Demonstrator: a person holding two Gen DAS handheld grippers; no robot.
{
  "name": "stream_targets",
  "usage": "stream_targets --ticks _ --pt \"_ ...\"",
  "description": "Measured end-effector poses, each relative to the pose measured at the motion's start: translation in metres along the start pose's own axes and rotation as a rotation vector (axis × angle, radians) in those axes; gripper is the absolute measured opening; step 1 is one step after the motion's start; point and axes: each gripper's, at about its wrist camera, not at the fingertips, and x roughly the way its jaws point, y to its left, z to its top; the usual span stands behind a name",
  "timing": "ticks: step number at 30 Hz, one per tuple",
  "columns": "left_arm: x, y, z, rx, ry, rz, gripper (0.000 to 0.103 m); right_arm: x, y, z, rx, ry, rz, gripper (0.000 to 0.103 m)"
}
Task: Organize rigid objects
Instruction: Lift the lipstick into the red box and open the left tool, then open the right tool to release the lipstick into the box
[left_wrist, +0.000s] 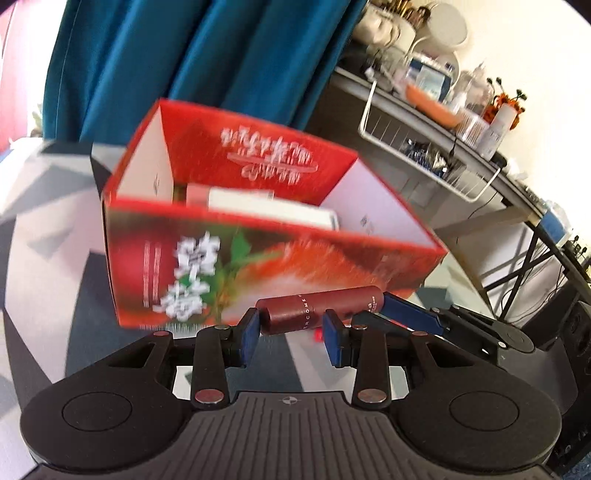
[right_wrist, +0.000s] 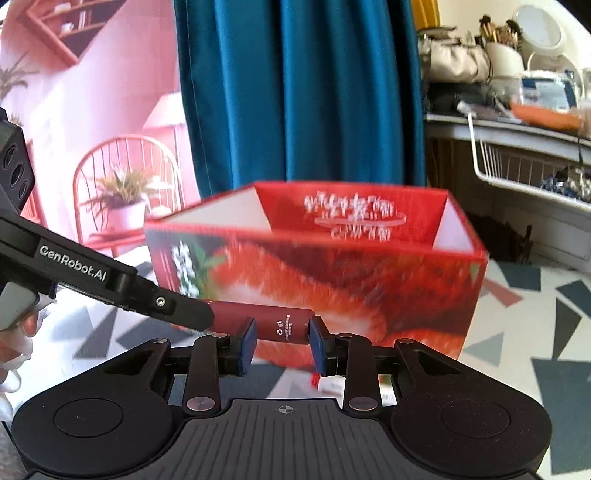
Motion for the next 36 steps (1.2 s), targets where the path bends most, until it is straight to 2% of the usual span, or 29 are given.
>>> stream_targets --ticks 2,8,17,25,33,36 --pt "-0.004 -0.004 0.005 -0.001 -0.015 -0.007 0.041 -0.002 0.0 0.008 -0.003 -0.02 0.002 0.029" --pt "-0.011 -0.013 0.022 0.037 -0.061 -0.042 0.041 -0.006 -0.005 0.036 -0.002 -0.054 -0.027 0.029" --pt "0.002 -0.016 0.046 0.054 -0.073 -0.045 0.041 0.008 -0.012 0.07 -0.02 -0.058 -0.058 0.029" --pt "0.03 -0.003 0.072 0.057 -0.083 -0.006 0.041 0.053 -0.023 0.09 -0.007 0.052 -0.067 0.029" --pt "0.071 0.013 0.091 0.039 0.016 0.029 0.041 0.11 -0.042 0.097 0.062 0.212 -0.082 0.029" --pt "0.081 0.014 0.091 0.052 0.031 0.046 0.041 0.122 -0.043 0.094 0.048 0.24 -0.093 0.029"
